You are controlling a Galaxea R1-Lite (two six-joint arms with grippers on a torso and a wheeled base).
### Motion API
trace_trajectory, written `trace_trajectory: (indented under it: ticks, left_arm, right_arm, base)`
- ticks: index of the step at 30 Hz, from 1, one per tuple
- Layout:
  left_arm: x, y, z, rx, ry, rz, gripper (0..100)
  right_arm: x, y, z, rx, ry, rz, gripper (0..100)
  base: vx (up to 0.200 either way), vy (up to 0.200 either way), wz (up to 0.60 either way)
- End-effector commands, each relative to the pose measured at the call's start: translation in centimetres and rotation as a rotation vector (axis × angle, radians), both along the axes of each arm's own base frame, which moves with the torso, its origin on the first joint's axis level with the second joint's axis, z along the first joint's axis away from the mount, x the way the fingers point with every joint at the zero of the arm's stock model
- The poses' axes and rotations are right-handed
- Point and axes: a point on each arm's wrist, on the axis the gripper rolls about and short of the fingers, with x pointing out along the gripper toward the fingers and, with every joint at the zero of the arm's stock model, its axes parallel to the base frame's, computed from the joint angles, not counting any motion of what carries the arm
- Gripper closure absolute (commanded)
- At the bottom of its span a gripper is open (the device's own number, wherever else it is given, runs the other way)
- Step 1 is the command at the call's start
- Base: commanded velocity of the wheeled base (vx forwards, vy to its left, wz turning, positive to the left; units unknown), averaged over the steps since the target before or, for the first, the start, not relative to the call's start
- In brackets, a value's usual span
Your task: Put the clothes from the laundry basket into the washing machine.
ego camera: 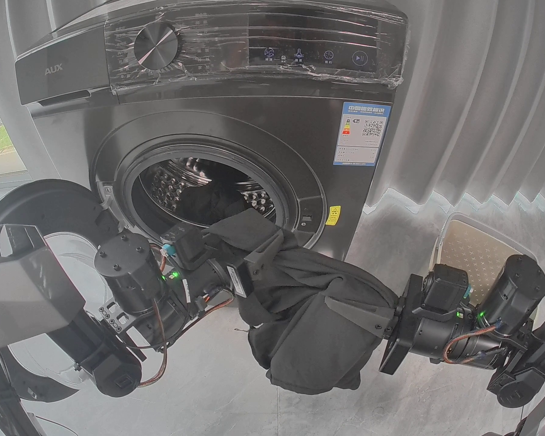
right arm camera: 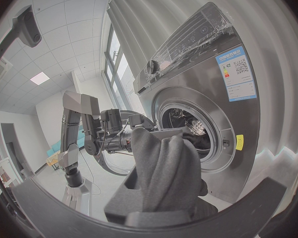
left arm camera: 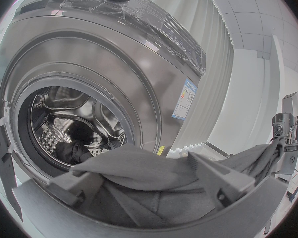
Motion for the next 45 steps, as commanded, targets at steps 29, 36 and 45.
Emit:
trace_trajectory:
  ticks: [29,36,45]
  left_arm:
    - [1.2,2.9,-0.6,0.068,-0.007,0.090,0]
    - [1.3,2.8,-0.2,0.053,-0.016,0.085,0]
    - [0.7,2.2,-0.4,0.066,-0.013,0.055,0]
  right_arm:
    - [0.8,-1.4,-0.6,-0.020,0.023,-0.065,100]
    - [1.1,-1.8,-1.1,-0.036,0.036,-0.085,100]
    - [1.1,-1.8,-1.1,-0.036,0.036,-0.082,100]
  base:
    - [0.000,0.000,0.00]
    - [0.000,0.000,0.00]
    - [0.000,0.000,0.00]
